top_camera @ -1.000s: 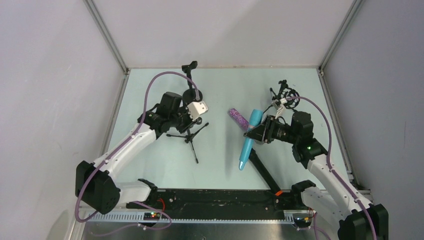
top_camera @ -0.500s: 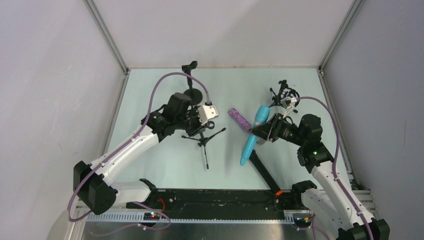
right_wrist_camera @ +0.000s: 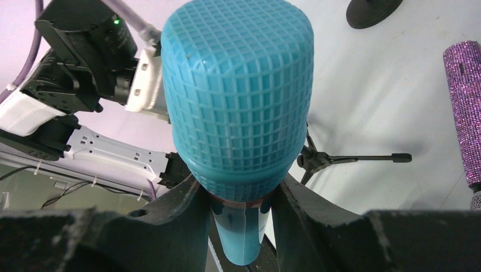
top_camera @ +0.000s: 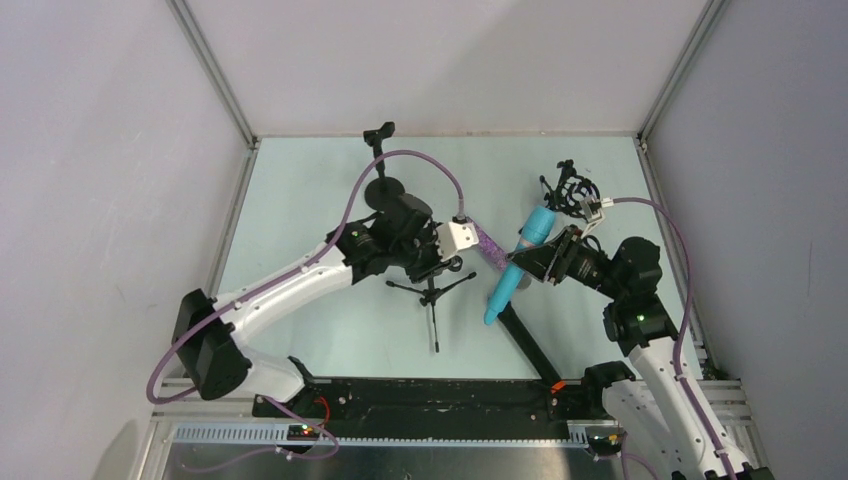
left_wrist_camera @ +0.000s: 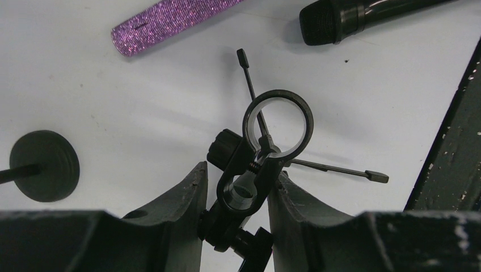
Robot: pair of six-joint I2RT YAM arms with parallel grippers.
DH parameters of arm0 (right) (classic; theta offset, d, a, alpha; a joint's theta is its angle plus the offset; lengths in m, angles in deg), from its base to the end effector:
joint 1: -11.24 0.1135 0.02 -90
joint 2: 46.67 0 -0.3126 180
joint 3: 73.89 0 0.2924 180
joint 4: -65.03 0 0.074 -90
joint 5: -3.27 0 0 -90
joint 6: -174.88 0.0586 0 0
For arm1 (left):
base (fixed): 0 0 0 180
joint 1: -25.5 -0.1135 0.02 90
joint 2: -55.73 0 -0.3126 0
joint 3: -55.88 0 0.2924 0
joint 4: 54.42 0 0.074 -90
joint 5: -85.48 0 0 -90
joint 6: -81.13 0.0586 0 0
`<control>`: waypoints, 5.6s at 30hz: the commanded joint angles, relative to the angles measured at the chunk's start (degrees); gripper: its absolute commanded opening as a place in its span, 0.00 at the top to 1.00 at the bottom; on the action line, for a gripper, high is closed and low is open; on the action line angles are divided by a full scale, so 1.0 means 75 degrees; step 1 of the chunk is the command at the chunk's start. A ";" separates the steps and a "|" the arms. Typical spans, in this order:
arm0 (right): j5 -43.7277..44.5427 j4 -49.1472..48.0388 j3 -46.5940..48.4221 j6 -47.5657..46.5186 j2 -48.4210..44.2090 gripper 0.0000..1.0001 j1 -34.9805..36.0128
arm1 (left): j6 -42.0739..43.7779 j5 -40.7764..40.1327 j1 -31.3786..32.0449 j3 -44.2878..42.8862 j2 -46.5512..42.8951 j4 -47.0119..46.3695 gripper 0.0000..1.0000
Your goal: Attach the microphones to the stand
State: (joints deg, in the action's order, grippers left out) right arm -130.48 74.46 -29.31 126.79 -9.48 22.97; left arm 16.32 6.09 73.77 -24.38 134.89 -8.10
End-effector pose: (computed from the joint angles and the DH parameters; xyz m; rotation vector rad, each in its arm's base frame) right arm 0.1653 0.0757 0.3359 -0.1875 1.7574 1.3081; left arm 0.2224 -0.2656 0.3327 1.4961 1.8527 -0.4126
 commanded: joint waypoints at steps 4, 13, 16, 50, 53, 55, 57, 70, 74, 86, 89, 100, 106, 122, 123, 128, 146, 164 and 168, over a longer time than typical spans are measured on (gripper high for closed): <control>0.0121 -0.0202 0.0077 -0.0065 -0.0180 1.00 -0.0052 | -0.0313 -0.0312 0.0177 -0.0477 0.0232 -0.0351 1.00; 0.0140 -0.0179 0.0077 -0.0121 -0.0218 1.00 -0.0052 | -0.0306 -0.0417 0.0359 -0.0441 0.0267 -0.0352 0.35; 0.0165 -0.0151 0.0077 -0.0170 -0.0249 1.00 -0.0062 | -0.0109 -0.0649 0.0448 -0.0382 0.0066 -0.0351 0.15; 0.0998 -0.0433 0.0399 -0.0257 0.0398 1.00 0.0536 | -0.2150 0.1702 -0.2032 -0.1382 -0.0575 -0.1853 0.00; 0.1336 -0.0173 0.0759 -0.0646 0.0680 1.00 0.0891 | -0.2269 0.1551 -0.2173 -0.1162 -0.0573 -0.2035 0.00; 0.1600 -0.0090 0.0955 -0.0866 0.0806 1.00 0.1165 | -0.2379 0.1590 -0.2262 -0.1025 -0.0623 -0.2190 0.00; 0.1825 -0.0106 0.1107 -0.1052 0.0906 1.00 0.1419 | -0.2518 0.1448 -0.2342 -0.0788 -0.0732 -0.2452 0.00; 0.3129 -0.0527 0.1831 -0.2298 0.1662 1.00 0.2718 | -0.3191 0.0782 -0.2451 0.1220 -0.1858 -0.4426 0.00; 0.3700 -0.0599 0.2027 -0.2694 0.1971 1.00 0.3199 | -0.3130 0.0793 -0.2452 0.1278 -0.1873 -0.4455 0.00; 0.6718 -0.0242 0.2348 -0.4041 0.2338 1.00 0.4562 | -0.3008 0.0785 -0.2452 0.1448 -0.1911 -0.4488 0.00; 0.6813 -0.0176 0.2351 -0.4154 0.2248 1.00 0.4685 | -0.2963 0.0739 -0.2452 0.1470 -0.1934 -0.4489 0.00; 0.6196 0.0106 0.2345 -0.4526 0.1803 1.00 0.4829 | -0.2849 0.0620 -0.2446 0.1530 -0.2020 -0.4497 0.00; 0.5092 -0.0093 0.2348 -0.4837 0.1419 1.00 0.4819 | -0.2813 0.0580 -0.2448 0.1545 -0.2019 -0.4491 0.00; 0.5022 -0.1234 0.2316 -0.5001 0.0797 1.00 0.4720 | -0.2832 0.0397 -0.2440 0.1578 -0.2034 -0.4482 0.00; 0.5029 -0.1368 0.2316 -0.5008 0.0843 1.00 0.4713 | -0.2832 0.0383 -0.2440 0.1594 -0.2034 -0.4483 0.00; 0.5210 -0.1746 0.2316 -0.5060 0.1084 1.00 0.4672 | -0.2821 0.0387 -0.2440 0.1597 -0.2034 -0.4482 0.00; 0.5289 -0.2349 0.1620 -0.3996 0.1690 1.00 0.3812 | -0.2932 0.0568 -0.2439 0.1562 -0.1810 -0.4484 0.00; 0.4846 -0.2299 0.1162 -0.3744 0.1677 1.00 0.3674 | -0.2916 0.0535 -0.2440 0.1569 -0.1772 -0.4481 0.00; 0.4801 -0.2387 0.1057 -0.3927 0.1744 1.00 0.3693 | -0.2918 0.0553 -0.2440 0.1576 -0.1772 -0.4487 0.00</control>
State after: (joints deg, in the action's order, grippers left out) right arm -93.74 60.51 -21.01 98.75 3.39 50.71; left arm -5.86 9.63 55.69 -12.91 121.73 -39.75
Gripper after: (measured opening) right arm 0.424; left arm 0.996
